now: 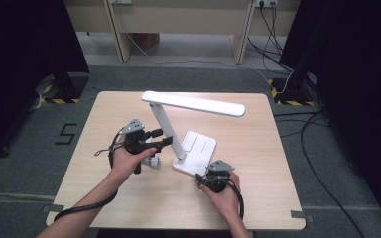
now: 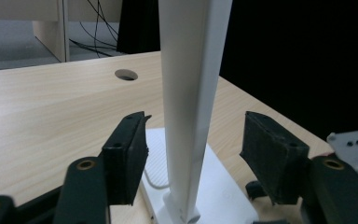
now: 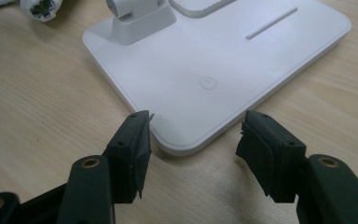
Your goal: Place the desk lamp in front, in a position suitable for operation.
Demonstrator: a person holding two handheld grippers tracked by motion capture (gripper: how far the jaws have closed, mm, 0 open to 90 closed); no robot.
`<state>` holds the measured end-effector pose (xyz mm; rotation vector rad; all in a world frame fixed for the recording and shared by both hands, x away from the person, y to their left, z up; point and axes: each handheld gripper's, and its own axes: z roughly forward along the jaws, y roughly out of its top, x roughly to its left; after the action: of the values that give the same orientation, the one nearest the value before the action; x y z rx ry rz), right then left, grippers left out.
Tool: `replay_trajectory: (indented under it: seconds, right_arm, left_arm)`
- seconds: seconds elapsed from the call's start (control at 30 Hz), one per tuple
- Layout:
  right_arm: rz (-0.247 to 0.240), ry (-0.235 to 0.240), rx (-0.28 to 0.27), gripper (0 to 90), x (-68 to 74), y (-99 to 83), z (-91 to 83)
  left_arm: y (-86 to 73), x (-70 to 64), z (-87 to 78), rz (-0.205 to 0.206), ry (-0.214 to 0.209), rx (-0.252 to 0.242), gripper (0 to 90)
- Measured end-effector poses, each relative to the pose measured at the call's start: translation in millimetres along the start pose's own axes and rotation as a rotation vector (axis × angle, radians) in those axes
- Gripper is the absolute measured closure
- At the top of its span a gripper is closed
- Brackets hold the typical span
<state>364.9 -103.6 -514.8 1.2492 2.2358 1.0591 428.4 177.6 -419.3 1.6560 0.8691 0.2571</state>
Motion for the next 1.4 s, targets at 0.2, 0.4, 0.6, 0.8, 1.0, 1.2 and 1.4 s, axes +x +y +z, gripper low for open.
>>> replay_trajectory:
  seconds: [0.2,0.4,0.6,0.8,1.0,1.2,1.4]
  right_arm:
    - [-0.031,0.001,0.017,40.7,2.7,2.7,5.0]
    - [-0.040,-0.005,0.026,40.5,3.1,3.2,5.1]
    - [-0.048,-0.003,0.028,39.9,2.9,3.1,5.8]
    - [-0.056,0.004,0.032,40.0,3.2,4.4,7.1]
    - [-0.068,0.018,0.037,42.3,2.9,6.4,8.4]
    - [-0.078,0.022,0.037,42.9,4.8,7.6,10.2]
    - [-0.083,0.031,0.041,43.0,5.4,9.6,12.1]
  left_arm:
    - [10.4,-2.8,11.9,0.014,0.015,0.005,48.9]
    - [13.4,-2.4,15.8,0.027,0.049,-0.003,60.2]
    - [11.8,-5.4,14.2,0.049,0.090,-0.004,67.7]
    - [10.4,-10.2,8.7,0.052,0.129,0.000,67.8]
    - [8.0,-15.1,1.6,0.045,0.172,0.002,67.2]
    - [3.1,-21.6,-5.0,0.030,0.217,-0.015,66.7]
    - [0.0,-24.3,-9.4,0.017,0.241,-0.029,66.2]
